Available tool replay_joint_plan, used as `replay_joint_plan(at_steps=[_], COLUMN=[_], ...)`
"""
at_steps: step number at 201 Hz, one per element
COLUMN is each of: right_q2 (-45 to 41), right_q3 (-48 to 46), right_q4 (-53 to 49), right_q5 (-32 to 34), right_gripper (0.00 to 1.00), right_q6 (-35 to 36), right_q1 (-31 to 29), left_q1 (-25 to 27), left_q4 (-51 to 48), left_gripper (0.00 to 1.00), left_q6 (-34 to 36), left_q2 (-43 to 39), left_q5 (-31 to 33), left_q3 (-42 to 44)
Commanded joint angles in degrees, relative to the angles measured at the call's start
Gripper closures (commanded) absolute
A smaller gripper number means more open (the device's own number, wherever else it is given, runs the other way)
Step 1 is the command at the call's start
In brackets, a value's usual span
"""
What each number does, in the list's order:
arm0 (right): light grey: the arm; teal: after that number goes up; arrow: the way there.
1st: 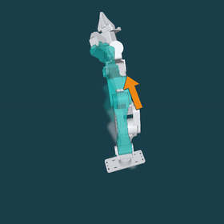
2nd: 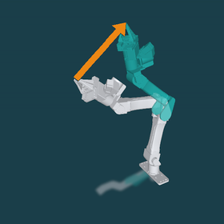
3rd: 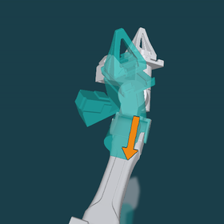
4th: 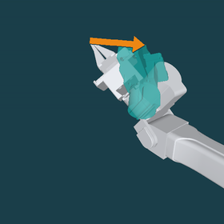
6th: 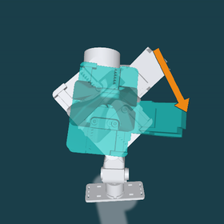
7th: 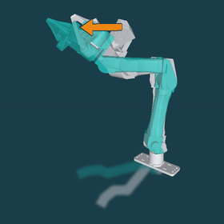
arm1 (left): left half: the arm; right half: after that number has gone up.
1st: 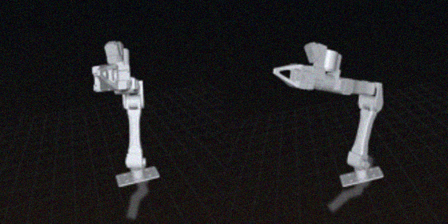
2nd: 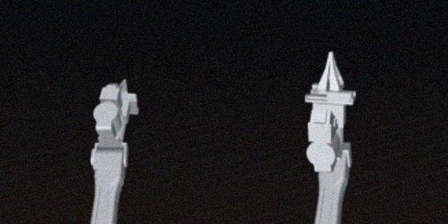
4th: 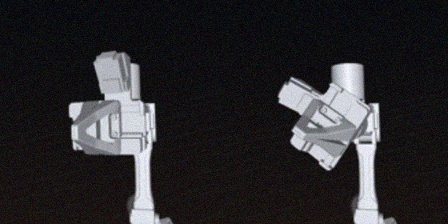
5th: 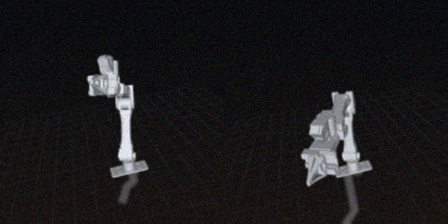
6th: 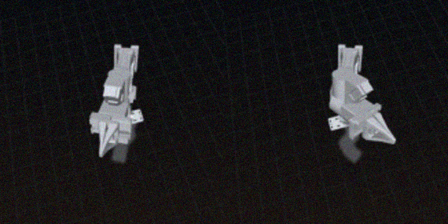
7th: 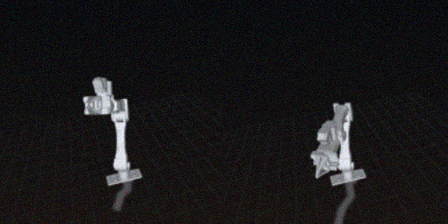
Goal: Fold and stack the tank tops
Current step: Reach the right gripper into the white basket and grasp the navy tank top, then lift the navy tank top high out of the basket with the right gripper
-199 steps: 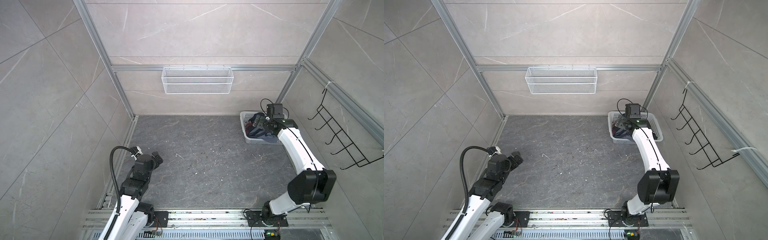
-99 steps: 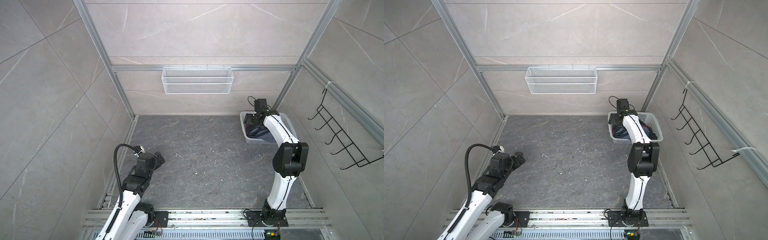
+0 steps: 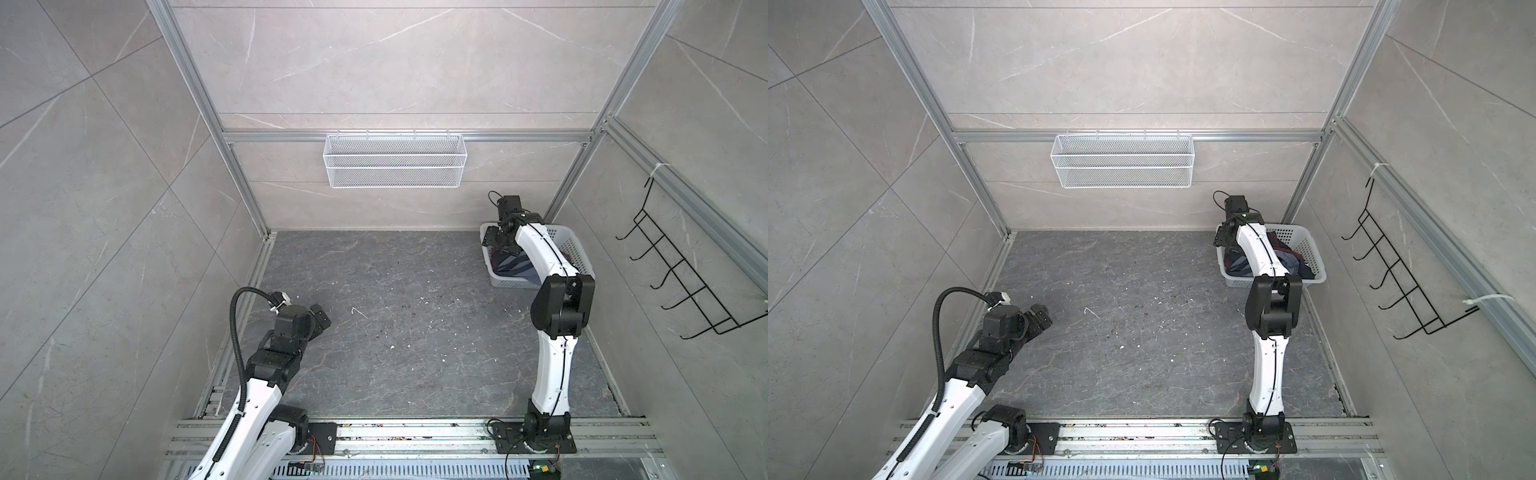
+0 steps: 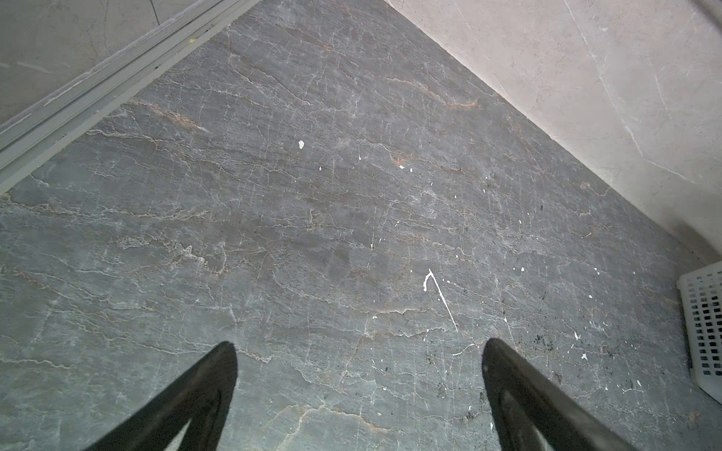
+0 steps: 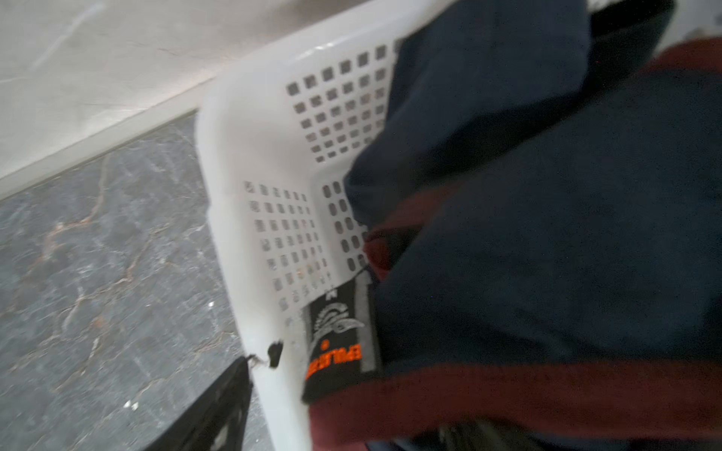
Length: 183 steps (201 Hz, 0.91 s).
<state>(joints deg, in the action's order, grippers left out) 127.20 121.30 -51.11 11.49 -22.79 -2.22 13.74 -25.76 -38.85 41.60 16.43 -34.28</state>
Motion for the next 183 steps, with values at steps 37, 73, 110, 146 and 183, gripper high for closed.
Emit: replay_joint_plan(at_steps=[37, 73, 110, 146, 183], right_q2=[3.6, 0.1, -8.0, -15.4, -20.6], right_q3=[4.9, 4.5, 4.0, 4.7, 7.3], right_q4=[-4.5, -3.3, -0.5, 3.0, 6.4], right_q5=[4.3, 4.4, 7.3, 9.2, 10.0], right_gripper=[0.44, 0.78, 0.94, 0.97, 0.99], right_q6=[-2.8, -1.3, 0.9, 3.1, 4.6], right_q1=[0.1, -0.5, -1.1, -1.1, -1.0], left_q1=[0.0, 0.0, 0.0, 0.0, 0.0], left_q4=[-0.4, -0.4, -0.5, -0.8, -1.0], left_gripper=[0.00, 0.00, 0.00, 0.00, 0.00], left_q6=[-0.1, -0.2, -0.3, -0.6, -1.0], left_q2=[0.1, 0.4, 0.6, 0.3, 0.0], left_q5=[1.2, 1.2, 1.1, 0.8, 0.1], left_q3=[-1.8, -1.7, -1.6, -1.7, -1.8])
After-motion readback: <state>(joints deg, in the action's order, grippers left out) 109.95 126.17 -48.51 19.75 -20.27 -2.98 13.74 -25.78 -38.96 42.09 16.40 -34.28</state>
